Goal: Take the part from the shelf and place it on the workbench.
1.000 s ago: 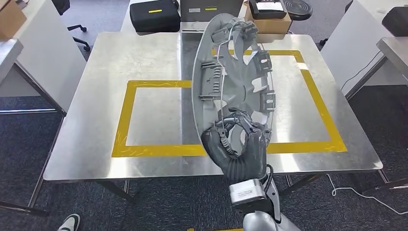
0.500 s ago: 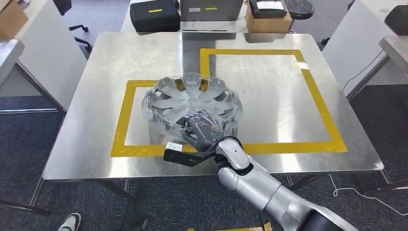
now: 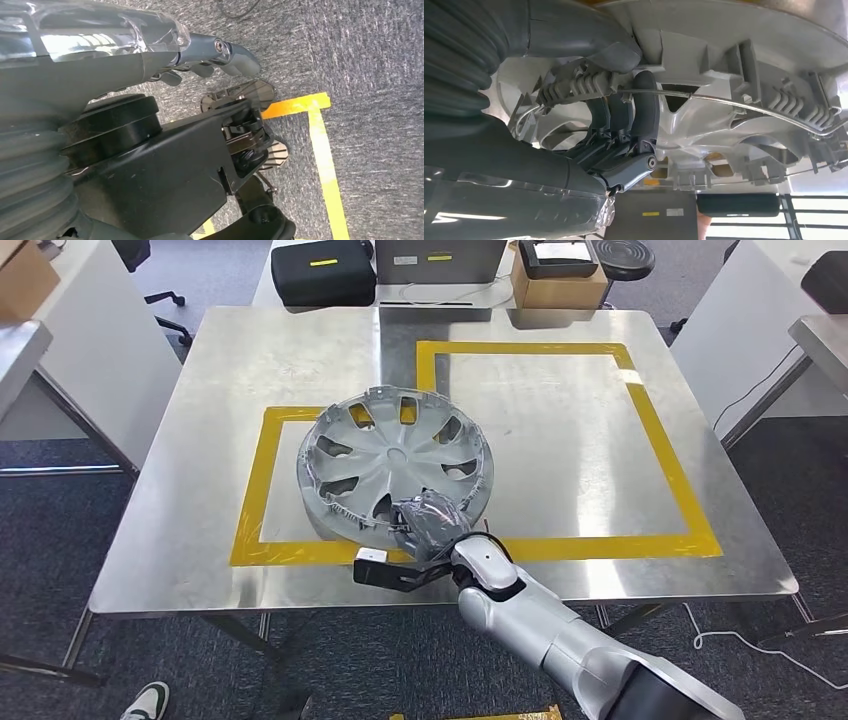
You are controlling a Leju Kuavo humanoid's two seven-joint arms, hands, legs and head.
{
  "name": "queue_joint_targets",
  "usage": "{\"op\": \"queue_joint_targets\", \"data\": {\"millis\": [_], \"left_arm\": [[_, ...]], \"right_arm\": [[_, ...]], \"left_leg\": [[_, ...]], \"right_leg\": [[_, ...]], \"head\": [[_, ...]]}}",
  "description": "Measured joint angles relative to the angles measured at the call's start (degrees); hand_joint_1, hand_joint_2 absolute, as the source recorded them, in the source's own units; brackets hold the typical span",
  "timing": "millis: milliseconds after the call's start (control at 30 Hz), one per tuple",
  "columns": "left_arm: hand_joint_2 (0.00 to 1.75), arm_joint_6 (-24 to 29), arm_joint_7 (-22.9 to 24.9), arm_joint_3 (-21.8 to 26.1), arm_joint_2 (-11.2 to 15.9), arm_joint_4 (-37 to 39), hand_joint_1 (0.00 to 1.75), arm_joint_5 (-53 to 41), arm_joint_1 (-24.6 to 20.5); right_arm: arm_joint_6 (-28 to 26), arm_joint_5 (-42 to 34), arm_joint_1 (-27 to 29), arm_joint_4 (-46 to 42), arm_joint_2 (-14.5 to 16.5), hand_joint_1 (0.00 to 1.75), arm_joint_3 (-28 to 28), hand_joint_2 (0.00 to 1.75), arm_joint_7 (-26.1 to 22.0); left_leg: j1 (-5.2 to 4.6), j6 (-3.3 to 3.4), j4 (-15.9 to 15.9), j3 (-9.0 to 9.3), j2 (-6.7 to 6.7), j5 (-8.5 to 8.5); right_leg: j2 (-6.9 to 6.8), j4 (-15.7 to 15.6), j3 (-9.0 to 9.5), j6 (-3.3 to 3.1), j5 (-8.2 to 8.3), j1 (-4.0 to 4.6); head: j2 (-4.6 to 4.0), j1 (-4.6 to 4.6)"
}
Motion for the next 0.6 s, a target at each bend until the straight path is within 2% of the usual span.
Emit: {"op": "queue_joint_targets", "data": {"millis": [600], "left_arm": [[1.75,0.0,0.0,-0.6,0.0,0.0,0.00,-0.1,0.0]], "right_arm": [[-0.2,-0.4,-1.4,3.4,0.2,1.75,1.9,1.75,-0.4]], "left_leg": [[0.00,-0.01,0.0,0.11,-0.21,0.01]], "right_leg": [[-0.01,0.0,0.09,0.01,0.01,0.00]], "head": [[0.00,-0.04]]}}
